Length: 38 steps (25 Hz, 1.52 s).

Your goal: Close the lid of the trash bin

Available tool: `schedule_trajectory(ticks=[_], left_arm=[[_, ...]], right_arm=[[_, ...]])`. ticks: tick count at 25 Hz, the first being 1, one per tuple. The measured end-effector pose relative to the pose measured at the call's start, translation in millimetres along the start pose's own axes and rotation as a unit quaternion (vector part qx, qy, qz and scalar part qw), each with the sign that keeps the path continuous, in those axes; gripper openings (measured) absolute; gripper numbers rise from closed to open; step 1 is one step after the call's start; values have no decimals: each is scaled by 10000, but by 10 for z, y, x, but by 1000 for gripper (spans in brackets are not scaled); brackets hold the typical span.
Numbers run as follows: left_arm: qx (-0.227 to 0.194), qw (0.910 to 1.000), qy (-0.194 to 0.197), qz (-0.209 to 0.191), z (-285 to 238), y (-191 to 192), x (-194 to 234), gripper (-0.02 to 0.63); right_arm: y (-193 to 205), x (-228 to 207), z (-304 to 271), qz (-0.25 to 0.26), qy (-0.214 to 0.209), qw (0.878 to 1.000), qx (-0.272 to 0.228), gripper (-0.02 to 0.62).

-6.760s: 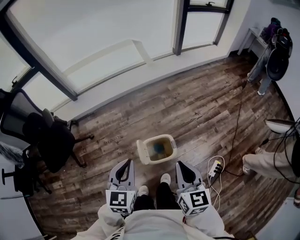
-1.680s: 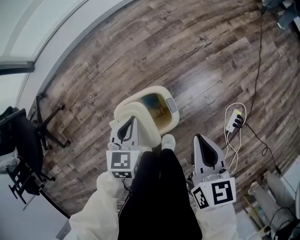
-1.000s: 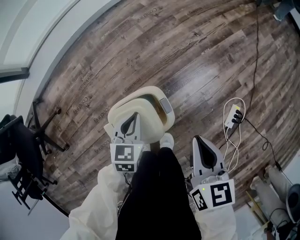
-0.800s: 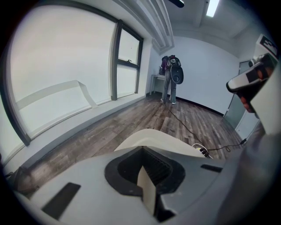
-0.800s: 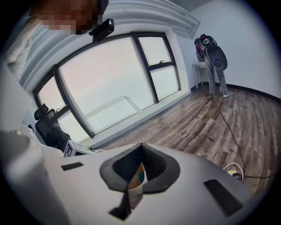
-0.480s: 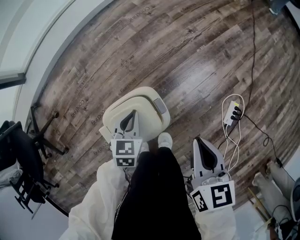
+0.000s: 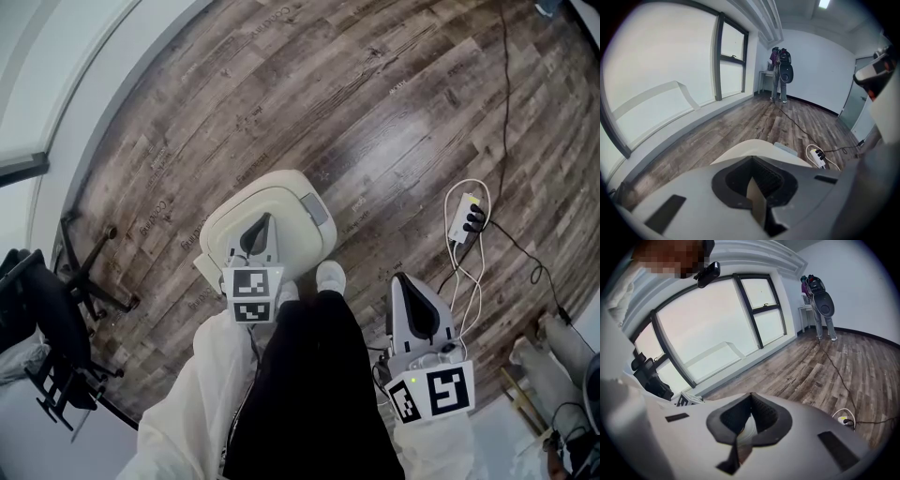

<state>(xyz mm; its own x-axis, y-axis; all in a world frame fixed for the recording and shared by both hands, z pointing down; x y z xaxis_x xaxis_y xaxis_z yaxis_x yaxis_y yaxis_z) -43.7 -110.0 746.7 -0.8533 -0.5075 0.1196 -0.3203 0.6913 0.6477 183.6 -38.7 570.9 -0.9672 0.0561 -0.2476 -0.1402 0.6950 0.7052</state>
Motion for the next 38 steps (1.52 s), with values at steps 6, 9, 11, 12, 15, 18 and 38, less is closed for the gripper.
schedule_trajectory(ticks=[6,9,11,12,15,18,38], left_arm=[[43,10000,-26,33,-37,19,-22,5],[51,10000,-17,8,-53,34,-16,5],[65,10000,-7,-53,-64,38,-5,5],[75,9999,-11,-97,-69,39,-4,5],[107,9997,-62,-226,-86,48,-21,5],[112,9995,-94,-282,-99,54,-30,5],[46,9986,-171,-498,-120,77,-45,5]], right_arm=[[2,-31,13,-23,19,10000,-16,23],[12,-11,4,-19,6,10000,1,23],[14,7,-12,-15,-4,10000,17,23],[13,12,-22,-13,-11,10000,21,23],[14,15,-36,-13,-19,10000,25,23],[12,23,-40,-16,-23,10000,22,23],[47,22,-55,40,-47,10000,65,23]])
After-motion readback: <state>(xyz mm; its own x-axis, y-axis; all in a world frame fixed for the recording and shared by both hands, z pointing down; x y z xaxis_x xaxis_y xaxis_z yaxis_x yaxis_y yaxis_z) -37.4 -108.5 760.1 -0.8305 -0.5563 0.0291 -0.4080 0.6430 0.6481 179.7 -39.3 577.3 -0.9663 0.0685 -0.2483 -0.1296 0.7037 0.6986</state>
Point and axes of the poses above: the fingertips, and each gripper's own axes: z backward along the fingers, x to its left, y out of its underside, the point moved 6 cm from there along z, backward along the fingers, and after that the axes turned 5 degrees about y, right-handed, at the moved point
